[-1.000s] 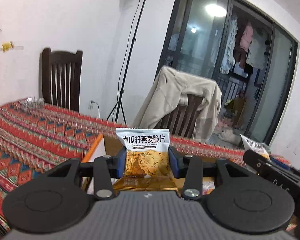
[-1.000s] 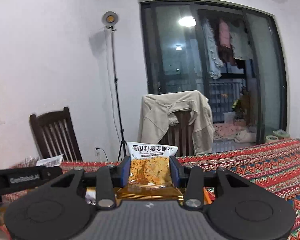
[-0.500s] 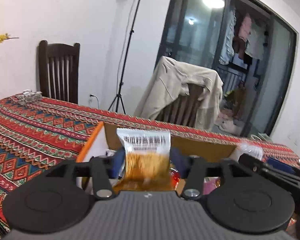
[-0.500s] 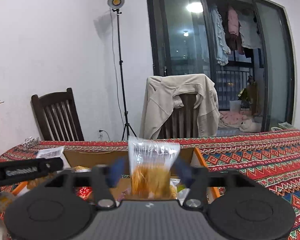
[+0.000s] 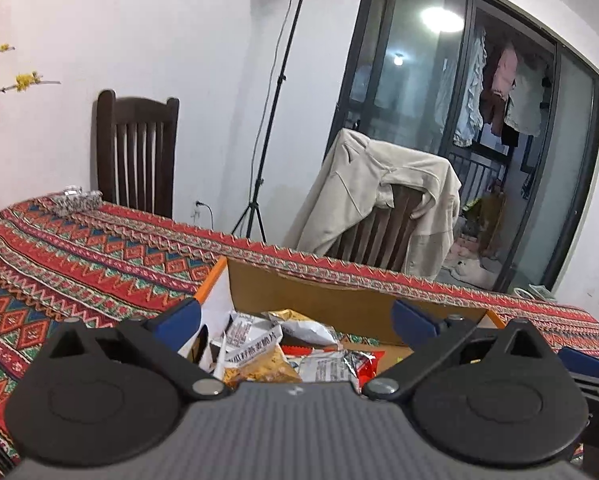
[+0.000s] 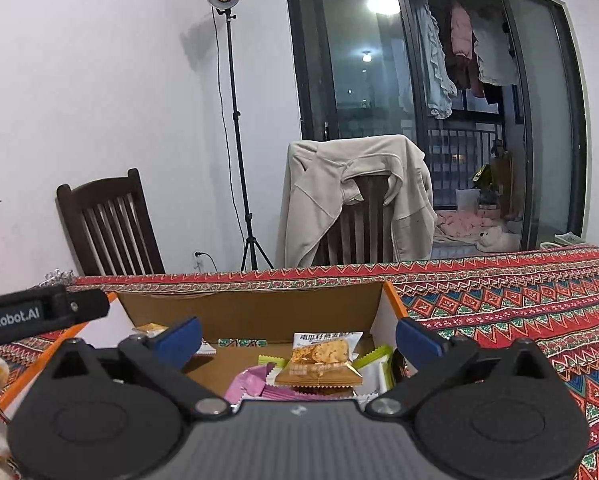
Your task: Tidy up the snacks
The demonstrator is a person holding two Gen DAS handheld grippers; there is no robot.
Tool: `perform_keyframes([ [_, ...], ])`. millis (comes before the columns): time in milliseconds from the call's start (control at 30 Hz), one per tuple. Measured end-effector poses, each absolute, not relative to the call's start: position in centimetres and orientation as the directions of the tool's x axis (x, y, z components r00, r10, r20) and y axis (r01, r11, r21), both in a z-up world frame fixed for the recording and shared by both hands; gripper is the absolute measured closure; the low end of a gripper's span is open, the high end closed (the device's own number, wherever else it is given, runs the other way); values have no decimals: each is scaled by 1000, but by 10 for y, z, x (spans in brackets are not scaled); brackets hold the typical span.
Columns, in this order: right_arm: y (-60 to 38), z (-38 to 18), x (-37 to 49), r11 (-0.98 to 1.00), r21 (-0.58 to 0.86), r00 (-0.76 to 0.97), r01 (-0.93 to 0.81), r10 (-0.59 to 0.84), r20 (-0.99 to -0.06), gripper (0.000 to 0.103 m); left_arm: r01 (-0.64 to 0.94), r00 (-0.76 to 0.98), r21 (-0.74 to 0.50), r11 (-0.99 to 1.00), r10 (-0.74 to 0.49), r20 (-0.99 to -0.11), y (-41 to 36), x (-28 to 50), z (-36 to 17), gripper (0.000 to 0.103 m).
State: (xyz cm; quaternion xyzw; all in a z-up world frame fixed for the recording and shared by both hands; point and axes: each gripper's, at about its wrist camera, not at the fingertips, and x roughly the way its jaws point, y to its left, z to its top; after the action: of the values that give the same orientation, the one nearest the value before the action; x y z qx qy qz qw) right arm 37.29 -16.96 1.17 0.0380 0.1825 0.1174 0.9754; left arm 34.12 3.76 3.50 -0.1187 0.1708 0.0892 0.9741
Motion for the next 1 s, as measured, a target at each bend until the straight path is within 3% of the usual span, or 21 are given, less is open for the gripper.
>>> perform_keyframes([
  [267, -169, 32, 353, 976, 39, 920, -215, 216, -327, 0, -232, 934, -239, 943, 148, -325, 42, 320, 63, 0],
  [467, -177, 48, 310, 973, -55, 930, -225, 197, -311, 0, -216, 937, -154, 964, 161, -309, 34, 280, 84, 0],
  [1000, -211, 42, 166, 972, 13, 912, -234, 224, -344, 0, -159, 944, -95, 983, 123, -307, 18, 127, 79, 0],
])
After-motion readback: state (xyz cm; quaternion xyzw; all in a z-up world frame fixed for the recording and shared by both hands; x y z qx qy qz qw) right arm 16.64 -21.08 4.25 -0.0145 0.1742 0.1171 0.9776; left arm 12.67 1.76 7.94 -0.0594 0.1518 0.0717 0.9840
